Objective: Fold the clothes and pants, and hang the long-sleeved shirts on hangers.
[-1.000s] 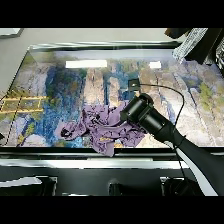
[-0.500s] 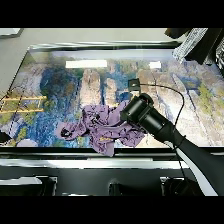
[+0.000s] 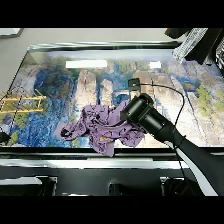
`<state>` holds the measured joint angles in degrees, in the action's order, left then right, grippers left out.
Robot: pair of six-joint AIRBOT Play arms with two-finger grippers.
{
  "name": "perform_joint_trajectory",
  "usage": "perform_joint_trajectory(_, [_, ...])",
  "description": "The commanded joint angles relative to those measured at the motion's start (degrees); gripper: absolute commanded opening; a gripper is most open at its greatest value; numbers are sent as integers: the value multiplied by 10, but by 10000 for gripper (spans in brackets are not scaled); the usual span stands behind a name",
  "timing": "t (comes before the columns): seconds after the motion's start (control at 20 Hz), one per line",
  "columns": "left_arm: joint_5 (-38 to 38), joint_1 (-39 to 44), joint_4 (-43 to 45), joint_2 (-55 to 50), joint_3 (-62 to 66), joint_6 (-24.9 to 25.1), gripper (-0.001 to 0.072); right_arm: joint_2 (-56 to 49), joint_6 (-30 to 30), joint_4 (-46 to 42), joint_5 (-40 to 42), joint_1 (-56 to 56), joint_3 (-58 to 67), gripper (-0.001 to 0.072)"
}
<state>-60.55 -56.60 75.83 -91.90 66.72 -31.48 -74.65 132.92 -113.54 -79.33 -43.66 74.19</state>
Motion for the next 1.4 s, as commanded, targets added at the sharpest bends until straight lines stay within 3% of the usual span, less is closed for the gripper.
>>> perform_joint_trajectory(0.0, [-1,0,-1,0,0,0,168,0,-1,-4,0,0,0,29])
perform_joint_trajectory(0.05, [-1,0,-3,0,0,0,104,0,-1,-7,0,-1,0,29])
perform_joint_trajectory(0.2, [0,0,-32,1,0,0,23,0,-1,-14,0,0,0,29])
perform_joint_trajectory(0.65, [12,8,-124,69,1,0,22,0,-1,-15,0,-1,0,29])
perform_joint_trajectory(1.15, [182,101,-187,253,1,-26,22,0,-1,-16,0,-1,0,29])
perform_joint_trajectory(1.35, [124,193,-229,305,0,-9,21,0,-1,-16,0,-1,0,29])
